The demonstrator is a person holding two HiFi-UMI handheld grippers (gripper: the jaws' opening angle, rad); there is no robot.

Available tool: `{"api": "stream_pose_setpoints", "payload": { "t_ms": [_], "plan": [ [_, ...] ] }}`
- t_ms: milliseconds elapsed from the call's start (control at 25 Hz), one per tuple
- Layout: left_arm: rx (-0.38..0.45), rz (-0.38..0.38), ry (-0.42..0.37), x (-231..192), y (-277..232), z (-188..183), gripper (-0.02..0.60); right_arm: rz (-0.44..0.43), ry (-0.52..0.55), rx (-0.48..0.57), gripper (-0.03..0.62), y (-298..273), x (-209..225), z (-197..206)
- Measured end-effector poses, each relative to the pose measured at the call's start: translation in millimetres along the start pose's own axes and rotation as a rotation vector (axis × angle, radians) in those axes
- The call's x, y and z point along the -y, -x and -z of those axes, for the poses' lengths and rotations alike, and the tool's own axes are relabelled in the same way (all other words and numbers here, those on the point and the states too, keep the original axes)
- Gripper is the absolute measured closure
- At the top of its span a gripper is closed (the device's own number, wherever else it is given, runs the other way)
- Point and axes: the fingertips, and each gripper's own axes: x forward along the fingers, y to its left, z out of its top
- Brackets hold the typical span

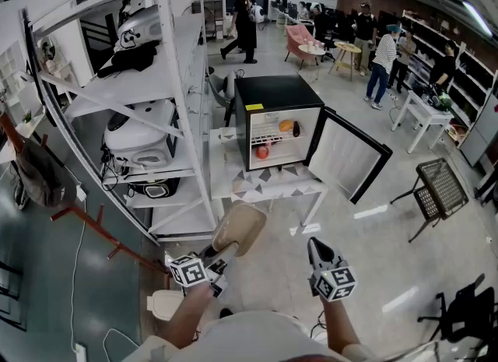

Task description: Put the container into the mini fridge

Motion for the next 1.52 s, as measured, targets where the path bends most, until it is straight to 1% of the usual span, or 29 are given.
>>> {"api": "stream_pose_setpoints", "payload": {
  "t_ms": [440,760,1040,1520],
  "plan": [
    [-0.017,0.007,0.000,7.1,-10.4,5.8,0.353,0.006,-0.005,0.004,0.588,7.5,8.1,-0.9],
    [-0.019,-0.001,0.006,13.6,-21.9,14.3,0.354,0.016,-0.030,-0.003,0.588,16.3,22.8,1.2],
    [-0.019,-0.006,0.003,24.6,-36.3,31.7,0.354,-0.002,-0.022,-0.013,0.586,25.8,42.7,4.4],
    [0.022,-0.048,-0.008,39.5,-65.4,58.1,0.354,-0.056,-0.020,-0.016,0.586,38.5,81.0,8.6]
  ]
}}
